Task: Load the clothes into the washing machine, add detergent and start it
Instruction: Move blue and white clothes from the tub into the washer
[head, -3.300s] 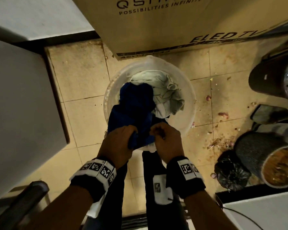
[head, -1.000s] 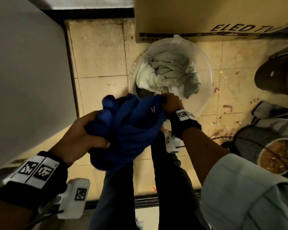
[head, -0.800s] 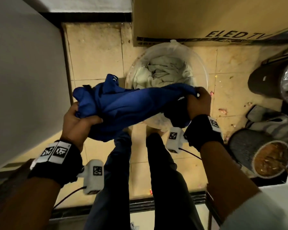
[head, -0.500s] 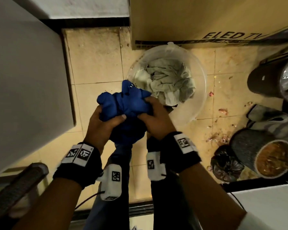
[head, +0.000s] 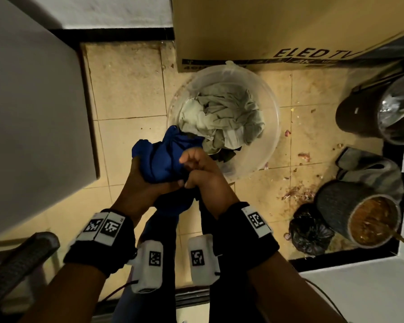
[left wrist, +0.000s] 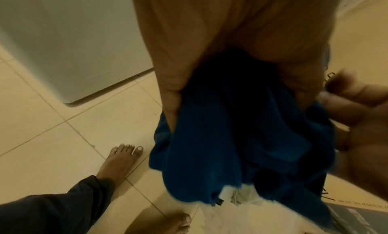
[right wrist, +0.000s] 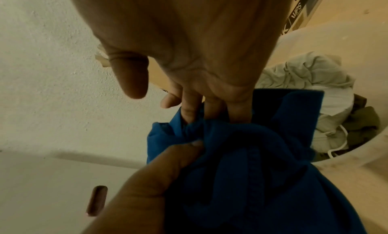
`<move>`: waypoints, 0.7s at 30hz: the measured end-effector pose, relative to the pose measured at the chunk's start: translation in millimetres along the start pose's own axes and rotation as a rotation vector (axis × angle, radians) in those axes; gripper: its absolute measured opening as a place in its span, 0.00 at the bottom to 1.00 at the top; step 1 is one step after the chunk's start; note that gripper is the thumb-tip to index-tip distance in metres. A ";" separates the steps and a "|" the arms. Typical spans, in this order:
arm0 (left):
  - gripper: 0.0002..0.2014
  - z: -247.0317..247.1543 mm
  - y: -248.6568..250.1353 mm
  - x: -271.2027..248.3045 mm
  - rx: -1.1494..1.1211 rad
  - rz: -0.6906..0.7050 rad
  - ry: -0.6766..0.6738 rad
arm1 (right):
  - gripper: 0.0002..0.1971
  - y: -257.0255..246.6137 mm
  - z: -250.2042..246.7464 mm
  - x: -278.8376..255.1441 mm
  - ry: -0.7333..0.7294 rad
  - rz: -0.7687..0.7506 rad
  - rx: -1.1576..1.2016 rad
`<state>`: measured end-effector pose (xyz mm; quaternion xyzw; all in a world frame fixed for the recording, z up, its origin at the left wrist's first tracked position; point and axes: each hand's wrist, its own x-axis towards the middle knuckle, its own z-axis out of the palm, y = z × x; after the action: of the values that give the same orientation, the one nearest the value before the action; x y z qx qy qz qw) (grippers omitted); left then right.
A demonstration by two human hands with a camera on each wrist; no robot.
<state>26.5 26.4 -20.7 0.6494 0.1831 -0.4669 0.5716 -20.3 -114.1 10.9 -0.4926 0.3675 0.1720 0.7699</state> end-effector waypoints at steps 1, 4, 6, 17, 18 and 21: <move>0.43 2.7 -0.3 2.8 0.000 0.037 0.054 | 0.17 -3.3 -0.2 0.2 -0.007 -0.001 0.051; 0.36 8.6 0.0 7.8 0.021 0.106 0.186 | 0.20 -1.8 1.8 6.9 -0.004 -0.006 -0.074; 0.32 10.6 -0.2 9.6 0.040 0.103 0.227 | 0.19 0.9 0.9 16.8 0.057 -0.032 -0.259; 0.23 15.9 1.0 26.6 0.119 0.030 0.283 | 0.12 -4.3 -123.3 113.0 0.565 0.158 -0.729; 0.22 15.9 0.9 27.7 0.133 0.031 0.280 | 0.17 -2.8 -137.8 118.4 0.558 0.201 -0.745; 0.22 15.6 -1.1 33.6 0.168 0.034 0.258 | 0.27 4.7 -173.2 134.8 0.621 0.234 -0.765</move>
<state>36.2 2.5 -47.3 0.7526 0.2041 -0.3837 0.4948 -1.5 -278.4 -133.5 -0.7228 0.5424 0.2247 0.3645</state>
